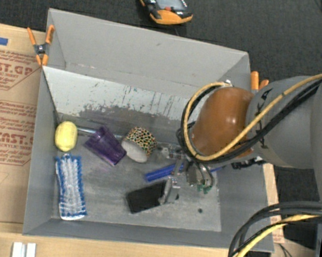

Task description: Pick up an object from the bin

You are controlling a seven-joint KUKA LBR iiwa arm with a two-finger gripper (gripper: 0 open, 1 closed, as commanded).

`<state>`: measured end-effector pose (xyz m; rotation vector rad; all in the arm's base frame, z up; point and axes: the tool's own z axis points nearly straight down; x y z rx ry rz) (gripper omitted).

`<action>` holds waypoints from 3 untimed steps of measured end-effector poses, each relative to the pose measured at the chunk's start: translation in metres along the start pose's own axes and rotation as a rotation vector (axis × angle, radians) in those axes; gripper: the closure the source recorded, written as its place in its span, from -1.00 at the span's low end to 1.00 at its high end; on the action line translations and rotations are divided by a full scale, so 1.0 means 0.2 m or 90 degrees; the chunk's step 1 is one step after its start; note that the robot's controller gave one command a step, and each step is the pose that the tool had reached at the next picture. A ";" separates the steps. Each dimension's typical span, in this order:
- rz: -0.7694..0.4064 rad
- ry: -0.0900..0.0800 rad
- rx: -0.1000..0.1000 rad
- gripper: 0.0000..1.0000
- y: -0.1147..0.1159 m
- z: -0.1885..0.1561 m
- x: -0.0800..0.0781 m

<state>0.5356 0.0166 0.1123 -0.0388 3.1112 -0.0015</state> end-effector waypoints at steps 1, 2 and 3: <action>0.000 0.000 0.000 1.00 0.00 0.00 0.00; 0.000 0.000 0.000 -1.00 0.00 0.00 0.00; 0.000 0.000 0.000 1.00 0.00 0.00 0.00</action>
Offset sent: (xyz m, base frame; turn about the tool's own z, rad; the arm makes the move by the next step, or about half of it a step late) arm 0.0000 0.0000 0.0000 0.0000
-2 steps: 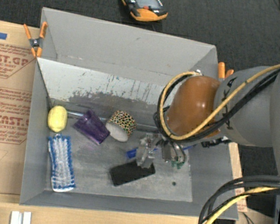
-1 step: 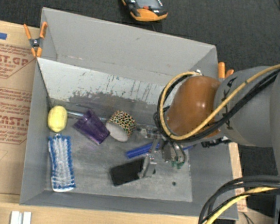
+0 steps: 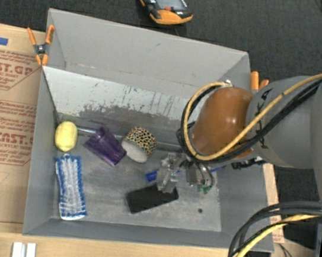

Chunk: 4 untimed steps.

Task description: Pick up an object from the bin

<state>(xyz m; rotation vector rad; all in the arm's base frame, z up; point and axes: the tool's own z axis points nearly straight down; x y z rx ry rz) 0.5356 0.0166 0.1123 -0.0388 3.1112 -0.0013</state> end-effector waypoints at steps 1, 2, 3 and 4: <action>0.000 0.000 0.000 -1.00 0.00 0.00 0.00; 0.000 0.000 0.000 1.00 0.00 0.00 0.00; 0.000 0.000 0.000 -1.00 0.00 0.00 0.00; 0.000 0.000 0.000 1.00 0.00 0.00 0.00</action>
Offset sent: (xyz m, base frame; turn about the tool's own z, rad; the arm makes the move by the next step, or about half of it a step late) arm 0.0000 0.0000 0.0000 0.0000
